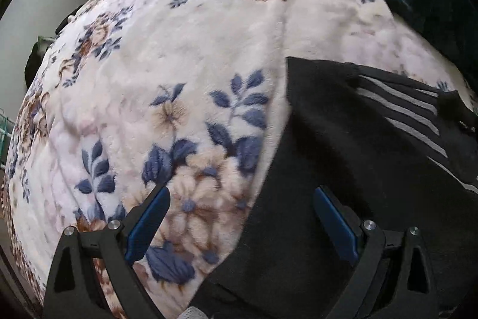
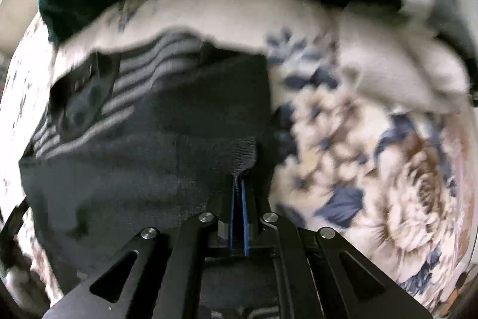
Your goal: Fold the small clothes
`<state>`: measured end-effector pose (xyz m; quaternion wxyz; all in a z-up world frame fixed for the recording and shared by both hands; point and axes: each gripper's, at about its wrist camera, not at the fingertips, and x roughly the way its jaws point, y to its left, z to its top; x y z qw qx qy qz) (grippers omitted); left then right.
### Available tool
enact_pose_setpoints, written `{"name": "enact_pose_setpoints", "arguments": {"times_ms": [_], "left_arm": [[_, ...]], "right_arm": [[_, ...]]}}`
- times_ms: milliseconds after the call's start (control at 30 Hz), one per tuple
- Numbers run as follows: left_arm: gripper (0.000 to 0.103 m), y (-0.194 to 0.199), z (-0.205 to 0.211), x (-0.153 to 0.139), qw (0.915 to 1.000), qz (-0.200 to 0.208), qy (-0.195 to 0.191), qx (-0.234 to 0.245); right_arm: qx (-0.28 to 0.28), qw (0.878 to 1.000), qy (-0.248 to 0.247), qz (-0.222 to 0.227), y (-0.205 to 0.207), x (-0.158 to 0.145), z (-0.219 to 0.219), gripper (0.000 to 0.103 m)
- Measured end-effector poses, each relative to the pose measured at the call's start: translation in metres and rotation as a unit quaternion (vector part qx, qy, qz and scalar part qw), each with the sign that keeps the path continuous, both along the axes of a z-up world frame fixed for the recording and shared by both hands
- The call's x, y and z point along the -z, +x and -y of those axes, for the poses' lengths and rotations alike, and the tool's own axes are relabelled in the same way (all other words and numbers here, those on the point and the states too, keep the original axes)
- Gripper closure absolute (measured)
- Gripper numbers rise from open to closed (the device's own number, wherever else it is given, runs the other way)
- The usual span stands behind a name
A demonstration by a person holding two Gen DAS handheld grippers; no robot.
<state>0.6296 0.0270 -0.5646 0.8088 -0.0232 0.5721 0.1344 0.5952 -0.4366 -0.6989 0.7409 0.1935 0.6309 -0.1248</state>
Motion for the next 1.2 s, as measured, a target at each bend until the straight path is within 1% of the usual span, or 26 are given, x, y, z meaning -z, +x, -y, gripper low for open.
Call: {"name": "enact_pose_setpoints", "arguments": {"times_ms": [33, 67, 100, 133, 200, 233, 300, 333, 367, 433, 467, 500, 533, 567, 600, 633, 667, 767, 867, 967, 1033, 1067, 1100, 1133, 1167, 1200], "left_arm": [[0.005, -0.002, -0.003, -0.001, 1.0000, 0.001, 0.001, -0.004], [0.005, -0.005, -0.006, -0.003, 0.9999, 0.006, -0.001, -0.008], [0.005, -0.008, -0.009, -0.006, 0.9998, 0.010, -0.001, -0.014], [0.005, -0.009, -0.011, -0.007, 0.9997, 0.014, 0.000, -0.019], [0.005, -0.013, -0.015, -0.009, 0.9995, 0.019, 0.004, -0.027], [0.005, -0.015, -0.017, -0.008, 0.9993, 0.019, 0.007, -0.030], [0.005, -0.015, -0.018, -0.002, 0.9993, 0.010, 0.012, -0.033], [0.005, -0.014, -0.019, 0.001, 0.9993, 0.005, 0.014, -0.034], [0.005, -0.014, -0.020, 0.003, 0.9993, 0.002, 0.015, -0.034], [0.005, -0.013, -0.021, 0.007, 0.9993, -0.001, 0.016, -0.033], [0.005, -0.013, -0.021, 0.008, 0.9993, -0.001, 0.017, -0.032], [0.005, -0.013, -0.022, 0.009, 0.9993, -0.002, 0.018, -0.031], [0.005, -0.013, -0.022, 0.011, 0.9994, -0.003, 0.017, -0.031], [0.005, -0.013, -0.023, 0.012, 0.9994, -0.003, 0.015, -0.031], [0.005, -0.014, -0.024, 0.013, 0.9994, -0.003, 0.013, -0.031], [0.005, -0.014, -0.024, 0.014, 0.9994, -0.003, 0.011, -0.031], [0.005, -0.014, -0.025, 0.015, 0.9995, -0.004, 0.009, -0.032], [0.005, -0.015, -0.027, 0.017, 0.9995, -0.004, 0.000, -0.032], [0.005, -0.015, -0.029, 0.017, 0.9995, -0.005, -0.006, -0.031], [0.005, -0.014, -0.029, 0.015, 0.9996, -0.007, -0.006, -0.027], [0.005, -0.014, -0.033, 0.011, 0.9995, -0.001, -0.008, -0.030], [0.005, -0.012, -0.036, 0.008, 0.9993, 0.006, -0.012, -0.036], [0.005, -0.009, -0.040, 0.004, 0.9988, 0.015, -0.020, -0.043], [0.005, -0.004, -0.042, 0.002, 0.9982, 0.021, -0.027, -0.049], [0.005, 0.001, -0.043, 0.002, 0.9977, 0.024, -0.032, -0.056], [0.005, 0.008, -0.046, 0.003, 0.9967, 0.026, -0.041, -0.065]], "right_arm": [[0.006, 1.000, 0.011, 0.000, -0.002, -0.001, 0.005, 0.093], [0.014, 1.000, 0.008, 0.002, -0.004, -0.009, 0.012, 0.085], [0.016, 1.000, 0.002, 0.005, -0.004, -0.015, 0.014, 0.073], [0.015, 1.000, -0.003, 0.019, -0.005, -0.027, 0.015, 0.068], [-0.010, 0.998, 0.012, 0.060, 0.004, -0.051, 0.005, 0.054], [-0.025, 0.997, 0.017, 0.065, 0.009, -0.055, -0.002, 0.051], [-0.089, 0.993, 0.029, 0.067, 0.035, -0.055, -0.032, 0.050], [-0.136, 0.988, 0.030, 0.065, 0.054, -0.048, -0.057, 0.050], [-0.169, 0.983, 0.029, 0.062, 0.065, -0.042, -0.074, 0.050], [-0.240, 0.969, 0.023, 0.054, 0.089, -0.024, -0.114, 0.049], [-0.285, 0.958, 0.021, 0.032, 0.101, -0.007, -0.138, 0.049], [-0.306, 0.952, 0.010, 0.018, 0.107, 0.004, -0.153, 0.049], [-0.342, 0.940, -0.005, -0.003, 0.111, 0.020, -0.172, 0.051], [-0.360, 0.932, -0.031, -0.011, 0.112, 0.027, -0.181, 0.062], [-0.366, 0.929, -0.044, -0.005, 0.113, 0.028, -0.186, 0.094], [-0.374, 0.926, -0.050, 0.009, 0.111, 0.026, -0.189, 0.100], [-0.367, 0.928, -0.058, 0.018, 0.110, 0.021, -0.188, 0.101], [-0.325, 0.943, -0.070, 0.033, 0.104, 0.011, -0.171, 0.101], [-0.293, 0.953, -0.073, 0.016, 0.096, 0.015, -0.154, 0.101], [-0.284, 0.956, -0.076, -0.004, 0.094, 0.020, -0.149, 0.101], [-0.272, 0.960, -0.070, -0.019, 0.097, 0.019, -0.149, 0.100], [-0.269, 0.961, -0.062, -0.020, 0.102, 0.016, -0.152, 0.093], [-0.265, 0.963, -0.053, -0.014, 0.107, 0.008, -0.156, 0.082], [-0.260, 0.965, -0.019, 0.012, 0.111, -0.006, -0.162, 0.074], [-0.256, 0.966, 0.015, 0.039, 0.116, -0.018, -0.169, 0.055], [-0.255, 0.965, 0.036, 0.053, 0.119, -0.023, -0.175, 0.045]]}}
